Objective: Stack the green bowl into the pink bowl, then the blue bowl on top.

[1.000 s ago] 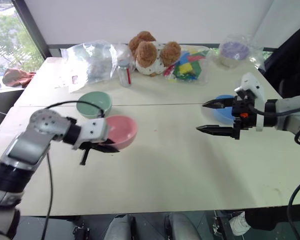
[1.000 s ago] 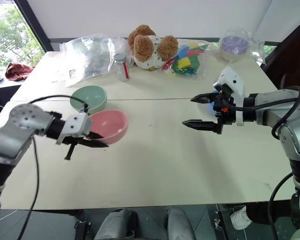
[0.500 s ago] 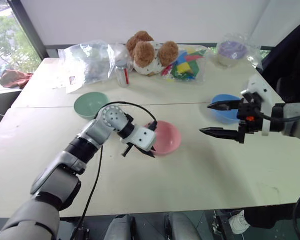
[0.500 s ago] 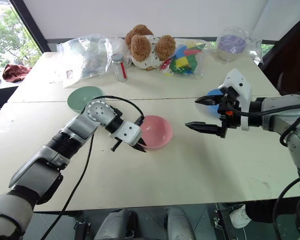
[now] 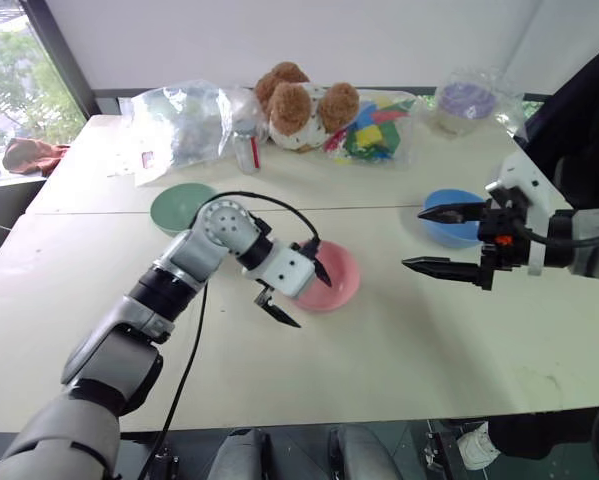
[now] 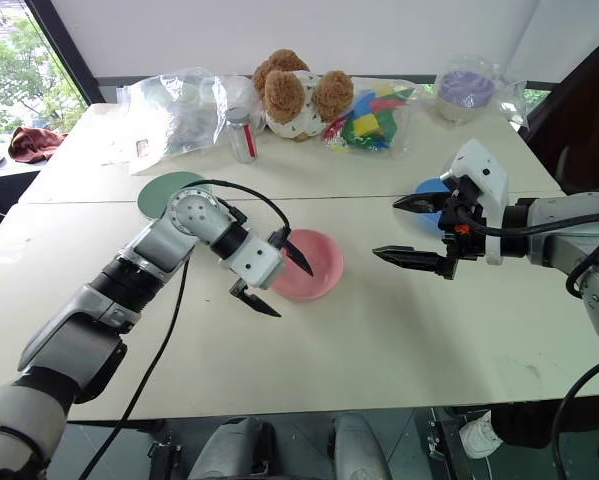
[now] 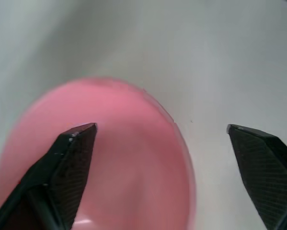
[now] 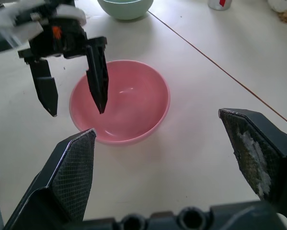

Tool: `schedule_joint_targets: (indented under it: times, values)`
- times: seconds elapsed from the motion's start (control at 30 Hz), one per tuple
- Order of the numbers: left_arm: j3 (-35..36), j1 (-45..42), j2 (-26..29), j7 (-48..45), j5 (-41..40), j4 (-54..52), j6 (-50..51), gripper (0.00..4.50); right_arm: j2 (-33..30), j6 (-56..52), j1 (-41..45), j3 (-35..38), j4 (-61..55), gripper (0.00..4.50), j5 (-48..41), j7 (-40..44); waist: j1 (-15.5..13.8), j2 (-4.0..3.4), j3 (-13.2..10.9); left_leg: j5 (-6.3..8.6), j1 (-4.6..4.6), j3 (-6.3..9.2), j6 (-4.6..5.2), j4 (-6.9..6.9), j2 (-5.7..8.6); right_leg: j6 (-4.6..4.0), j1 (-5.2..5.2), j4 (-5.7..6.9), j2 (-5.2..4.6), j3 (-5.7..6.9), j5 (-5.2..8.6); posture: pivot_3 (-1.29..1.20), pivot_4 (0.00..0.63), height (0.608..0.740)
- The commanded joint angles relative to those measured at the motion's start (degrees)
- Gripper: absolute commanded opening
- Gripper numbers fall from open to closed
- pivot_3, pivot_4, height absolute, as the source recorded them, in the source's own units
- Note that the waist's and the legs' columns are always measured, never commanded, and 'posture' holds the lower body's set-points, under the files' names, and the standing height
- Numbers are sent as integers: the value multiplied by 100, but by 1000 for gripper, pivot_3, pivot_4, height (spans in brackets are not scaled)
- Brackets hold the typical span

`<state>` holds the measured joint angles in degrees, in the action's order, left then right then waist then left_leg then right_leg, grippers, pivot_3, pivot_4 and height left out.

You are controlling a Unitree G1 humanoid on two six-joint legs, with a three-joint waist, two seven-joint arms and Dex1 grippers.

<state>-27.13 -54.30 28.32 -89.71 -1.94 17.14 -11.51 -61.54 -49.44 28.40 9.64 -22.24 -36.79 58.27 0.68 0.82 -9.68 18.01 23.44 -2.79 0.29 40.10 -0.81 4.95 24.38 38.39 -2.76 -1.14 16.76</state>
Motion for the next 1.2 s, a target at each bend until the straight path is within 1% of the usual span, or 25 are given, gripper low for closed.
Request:
schedule_joint_targets:
  times: [0.03, 0.13, 0.2, 0.27, 0.3, 0.37, 0.43, 0.63, 0.77, 0.87, 0.93, 0.97, 1.07, 1.1, 1.13, 1.2]
  values:
    - [727, -211, 393, 119, -441, -448, 791, 4465, 4, 198, 205, 4, 63, 4500, 30, 38, 24, 0, 0, 0, -2, 0, 0, 0, 0, 0, 0, 0, 1, -1, 0, 0, 150, 740]
    - [1165, -271, 861, 307, -504, -498, 1277, 4465, 31, 284, 264, -72, 139, 4500, 52, 67, 34, 0, 0, 0, -5, 1, 0, -2, -7, 0, 2, 5, 7, -1, 0, 0, 150, 740]
    - [1427, -222, 1200, 591, -365, -175, 1311, 4465, 61, 352, 305, -134, 201, 4500, 83, 85, 14, -1, 0, 0, -5, 4, 0, -4, -9, 0, 3, 5, 9, 1, 0, 0, 150, 740]
    - [1559, -162, 1422, 828, -208, 139, 1208, 4465, 79, 402, 325, -169, 240, 4500, 95, 98, 6, -1, 0, 0, -5, 2, 0, -3, -7, 0, 2, 5, 9, 2, 0, 0, 150, 740]
    - [1587, -125, 1505, 961, -111, 331, 1115, 4465, 89, 422, 335, -188, 260, 4500, 106, 99, 4, -1, 0, 0, -4, 2, 0, -2, -6, 0, 2, 4, 9, 2, 0, 0, 150, 740]
    - [1644, -33, 1711, 1491, 243, 1127, 820, 4465, 126, 459, 371, -251, 291, 4500, 132, 91, -10, -1, 0, 0, -4, -1, -1, -1, -3, 0, 2, 5, 8, 5, 0, 0, 150, 740]
    - [1598, 44, 1860, 1821, 520, 1765, 550, 4465, 144, 478, 396, -281, 307, 4500, 151, 99, -4, -1, 0, 0, -5, -3, -1, 1, -2, 0, 0, 5, 6, 6, 0, 0, 150, 740]
    - [1464, 78, 1789, 2334, 946, 2978, -121, 4465, 138, 469, 479, -287, 351, 4500, 160, 154, -33, 3, -2, 0, 5, -1, -1, -1, -2, 0, 8, 3, 2, 15, 0, 0, 150, 740]
    - [1369, -201, 1552, 2960, 1339, 3961, -477, 4465, 136, 379, 516, -276, 278, 4500, 99, 145, -40, 5, -2, 0, 4, -4, 0, 1, 2, 1, 7, 3, -3, 15, 0, 0, 150, 740]
    - [1297, -382, 1415, 3230, 1564, 4511, -620, 4465, 129, 336, 499, -253, 232, 4500, 82, 130, -27, 5, -2, 0, 5, -5, 0, 1, 2, 2, 7, 4, -2, 15, -1, 0, 150, 740]
    - [1240, -464, 1364, 3324, 1683, 4748, -702, 3937, 113, 315, 484, -226, 207, 4500, 66, 130, -17, 5, -2, 0, 4, -4, 0, 1, 2, 2, 7, 6, -2, 16, -1, 0, 150, 740]
    - [1221, -499, 1343, 3372, 1738, 4846, -738, 3578, 104, 306, 481, -212, 202, 4500, 63, 130, -15, 5, -2, 0, 3, -4, 0, 0, 2, 2, 7, 6, -3, 16, -1, 0, 150, 740]
    - [1222, -596, 1296, 3388, 1790, 5020, -804, 2133, 77, 295, 460, -180, 193, 4500, 78, 127, -8, 5, -2, 0, 3, -5, -1, 1, 1, 2, 7, 8, -3, 15, -1, 0, 150, 740]
    - [1234, -644, 1289, 3340, 1785, 5039, -824, 1552, 70, 288, 458, -170, 192, 4500, 81, 123, -4, 5, -2, -1, 2, -4, -1, 1, 1, 2, 7, 10, -3, 15, -1, 0, 150, 740]
    - [1253, -683, 1283, 3250, 1764, 5040, -839, 976, 62, 287, 443, -154, 184, 4500, 82, 124, -5, 5, -2, -1, 2, -4, -1, 1, 1, 2, 8, 11, -6, 14, -1, 0, 150, 740]
    - [1315, -776, 1272, 2965, 1677, 4978, -892, 8, 49, 287, 421, -132, 175, 4500, 89, 127, -10, 5, -1, -1, 2, -4, -1, 1, 0, 2, 8, 14, -5, 15, -1, 0, 150, 740]
